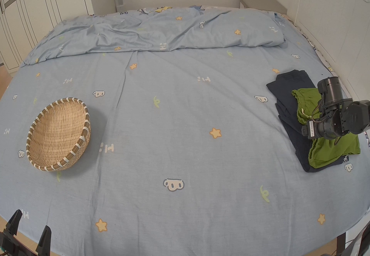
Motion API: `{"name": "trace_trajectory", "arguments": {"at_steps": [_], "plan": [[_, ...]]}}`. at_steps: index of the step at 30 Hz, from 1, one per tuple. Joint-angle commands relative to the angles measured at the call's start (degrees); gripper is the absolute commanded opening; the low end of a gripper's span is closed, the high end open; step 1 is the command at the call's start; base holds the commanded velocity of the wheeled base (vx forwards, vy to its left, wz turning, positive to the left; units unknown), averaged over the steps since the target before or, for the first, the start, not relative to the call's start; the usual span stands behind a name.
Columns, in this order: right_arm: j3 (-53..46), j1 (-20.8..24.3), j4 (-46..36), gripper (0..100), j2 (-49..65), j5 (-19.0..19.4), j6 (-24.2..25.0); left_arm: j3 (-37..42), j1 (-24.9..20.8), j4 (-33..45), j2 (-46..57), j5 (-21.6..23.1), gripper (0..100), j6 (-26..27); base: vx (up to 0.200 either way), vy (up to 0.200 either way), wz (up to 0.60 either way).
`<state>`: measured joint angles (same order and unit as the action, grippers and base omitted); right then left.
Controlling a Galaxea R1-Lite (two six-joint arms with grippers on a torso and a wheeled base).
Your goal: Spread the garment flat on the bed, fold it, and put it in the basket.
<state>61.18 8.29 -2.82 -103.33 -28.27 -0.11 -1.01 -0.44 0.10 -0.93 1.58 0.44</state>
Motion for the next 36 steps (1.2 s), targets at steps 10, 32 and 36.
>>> {"name": "trace_trajectory", "arguments": {"at_steps": [10,32,36], "plan": [[0.6,-0.56,0.88,100,-3.46,-2.49,1.08,0.92,0.0,-0.01,0.05,0.0,100,0.0,0.0,0.0,0.0],[4.65,-1.08,-1.31,0,-4.51,-2.4,3.89,0.92,0.0,-0.01,0.05,0.0,100,0.0,0.0,0.0,0.0],[9.13,1.55,-8.79,0,-0.74,-1.7,6.7,0.92,0.0,-0.01,0.05,0.0,100,0.0,0.0,0.0,0.0]]}}
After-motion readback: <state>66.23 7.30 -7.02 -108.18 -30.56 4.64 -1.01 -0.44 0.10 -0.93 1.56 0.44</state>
